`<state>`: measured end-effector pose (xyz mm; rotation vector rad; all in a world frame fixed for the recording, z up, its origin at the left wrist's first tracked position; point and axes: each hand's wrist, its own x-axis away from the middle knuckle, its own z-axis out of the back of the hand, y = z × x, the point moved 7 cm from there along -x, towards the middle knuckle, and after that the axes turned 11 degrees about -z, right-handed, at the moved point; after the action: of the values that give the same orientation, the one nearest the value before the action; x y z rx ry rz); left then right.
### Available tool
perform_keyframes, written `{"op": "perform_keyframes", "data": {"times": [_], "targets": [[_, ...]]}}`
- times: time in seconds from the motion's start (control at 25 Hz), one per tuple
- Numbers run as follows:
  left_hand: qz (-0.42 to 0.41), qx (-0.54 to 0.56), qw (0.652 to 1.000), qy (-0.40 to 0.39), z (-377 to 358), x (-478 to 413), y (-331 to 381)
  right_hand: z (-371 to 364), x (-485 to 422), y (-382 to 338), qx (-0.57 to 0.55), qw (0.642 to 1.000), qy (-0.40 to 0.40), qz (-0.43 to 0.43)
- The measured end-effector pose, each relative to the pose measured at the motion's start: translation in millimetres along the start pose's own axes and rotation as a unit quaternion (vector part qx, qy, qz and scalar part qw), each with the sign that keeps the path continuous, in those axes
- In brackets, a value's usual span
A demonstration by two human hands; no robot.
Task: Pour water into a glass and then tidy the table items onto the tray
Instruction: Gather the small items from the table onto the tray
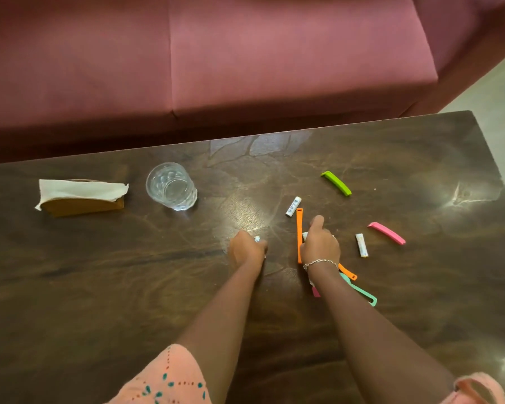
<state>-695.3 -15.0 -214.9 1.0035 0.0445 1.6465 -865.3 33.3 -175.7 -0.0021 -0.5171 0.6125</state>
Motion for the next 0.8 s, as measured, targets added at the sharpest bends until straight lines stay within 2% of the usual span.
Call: {"op": "perform_keyframes", "data": {"times": [0.16, 0.36, 0.6, 0.8], "targets": [[0.002, 0.084, 0.996, 0.014, 33.2, 21.4, -24.7, 21.6, 15.2, -1.3, -0.066, 0.998, -0.001, -0.019], [0.045, 0.199, 0.978, 0.043, 87.3, 48.1, -62.5, 24.8, 73.6, -30.1, -0.051, 0.998, 0.002, 0.046], [0.059, 0.271, 0.958, 0.066, 175.9, 58.5, -146.9, -6.9, 163.3, -129.4, -0.073, 0.989, -0.028, 0.123], [0.097, 0.335, 0.929, 0.122, 273.6, 59.3, -252.9, -55.9, 249.1, -239.5, -0.072, 0.974, -0.079, 0.198]]}}
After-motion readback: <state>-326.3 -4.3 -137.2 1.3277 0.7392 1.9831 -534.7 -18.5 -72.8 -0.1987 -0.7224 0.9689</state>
